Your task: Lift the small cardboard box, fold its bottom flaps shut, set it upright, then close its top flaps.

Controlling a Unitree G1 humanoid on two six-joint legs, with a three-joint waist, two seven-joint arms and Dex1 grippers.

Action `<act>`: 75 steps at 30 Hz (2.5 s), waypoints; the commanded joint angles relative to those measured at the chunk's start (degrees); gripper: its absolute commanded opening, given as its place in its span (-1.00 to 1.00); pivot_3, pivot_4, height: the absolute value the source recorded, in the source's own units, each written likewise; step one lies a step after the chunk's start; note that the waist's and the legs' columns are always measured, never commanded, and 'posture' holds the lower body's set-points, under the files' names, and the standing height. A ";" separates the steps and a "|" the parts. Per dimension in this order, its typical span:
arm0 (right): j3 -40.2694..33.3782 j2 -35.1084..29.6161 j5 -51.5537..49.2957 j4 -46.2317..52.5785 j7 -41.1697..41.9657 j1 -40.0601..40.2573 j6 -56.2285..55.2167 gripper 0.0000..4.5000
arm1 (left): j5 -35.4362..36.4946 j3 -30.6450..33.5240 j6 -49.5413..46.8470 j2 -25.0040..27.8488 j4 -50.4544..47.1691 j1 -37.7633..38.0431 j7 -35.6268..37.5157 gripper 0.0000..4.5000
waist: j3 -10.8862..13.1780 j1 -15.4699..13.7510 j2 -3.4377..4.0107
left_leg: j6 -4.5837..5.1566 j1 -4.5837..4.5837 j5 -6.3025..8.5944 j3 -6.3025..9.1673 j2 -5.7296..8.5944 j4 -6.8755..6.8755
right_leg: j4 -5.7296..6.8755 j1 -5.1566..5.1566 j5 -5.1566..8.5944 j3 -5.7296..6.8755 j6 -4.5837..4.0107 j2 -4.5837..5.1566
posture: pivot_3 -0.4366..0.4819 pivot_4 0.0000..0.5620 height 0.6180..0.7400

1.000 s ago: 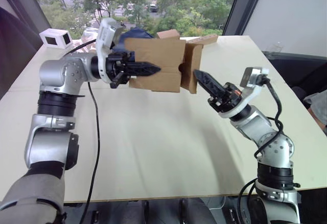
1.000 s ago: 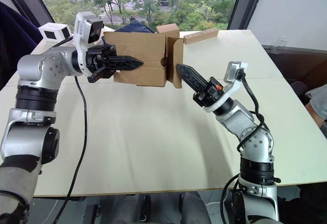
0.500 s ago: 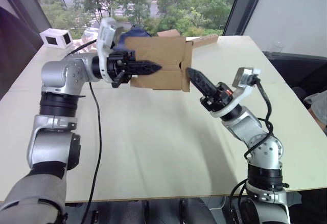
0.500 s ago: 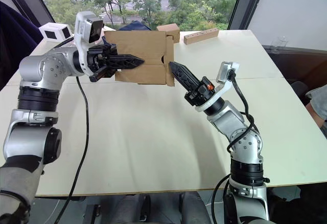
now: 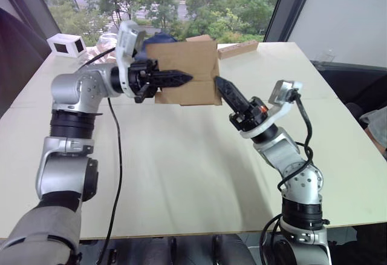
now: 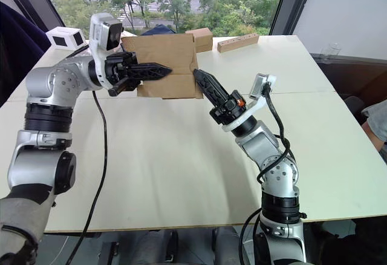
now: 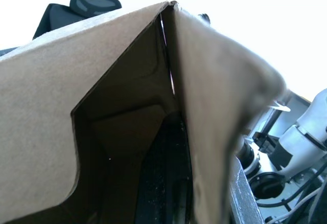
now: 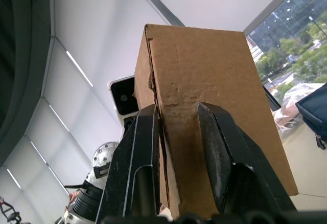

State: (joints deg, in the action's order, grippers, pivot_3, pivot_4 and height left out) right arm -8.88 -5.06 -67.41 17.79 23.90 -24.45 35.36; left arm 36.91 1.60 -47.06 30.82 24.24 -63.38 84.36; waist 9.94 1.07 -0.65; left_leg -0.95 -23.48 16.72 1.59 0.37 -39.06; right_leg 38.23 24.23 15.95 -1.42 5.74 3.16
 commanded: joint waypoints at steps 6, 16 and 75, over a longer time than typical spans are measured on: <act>1.00 2.04 0.66 3.30 -1.66 1.97 -2.31 -0.46 | 0.51 1.75 1.86 -0.42 0.41 -1.02 -0.54 -1.00 | 0.00 -0.06 0.00 | -0.01 0.00 0.00 0.00 0.01 0.00 | 0.01 0.00 0.00 0.00 0.00 0.00 | -0.05 -0.47 1.00; 0.92 2.50 -0.80 5.76 -4.20 5.46 -2.70 -0.46 | 0.22 1.79 3.06 -0.49 2.15 -1.41 -0.98 -1.00 | 0.00 0.03 0.00 | -0.01 0.00 0.00 0.00 0.00 0.01 | 0.01 0.01 0.00 0.00 0.00 0.00 | -0.05 -0.47 1.00; 6.36 -10.63 5.48 5.68 -0.75 0.28 0.63 -0.97 | 0.73 0.40 -0.13 -1.85 -4.44 2.39 -3.66 -1.00 | 0.00 -0.19 0.00 | 0.00 0.00 0.00 0.01 -0.04 0.01 | -0.01 -0.01 0.00 -0.02 0.00 -0.07 | -0.05 -0.47 1.00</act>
State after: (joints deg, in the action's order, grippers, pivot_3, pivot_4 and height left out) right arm -5.04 -16.71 -61.94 21.77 21.27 -23.12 35.71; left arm 36.96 1.55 -47.44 29.70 21.18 -60.34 81.34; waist 9.93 0.88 -0.65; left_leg -0.95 -23.47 16.72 1.59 0.33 -39.04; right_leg 38.22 24.22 15.96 -1.44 5.74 3.10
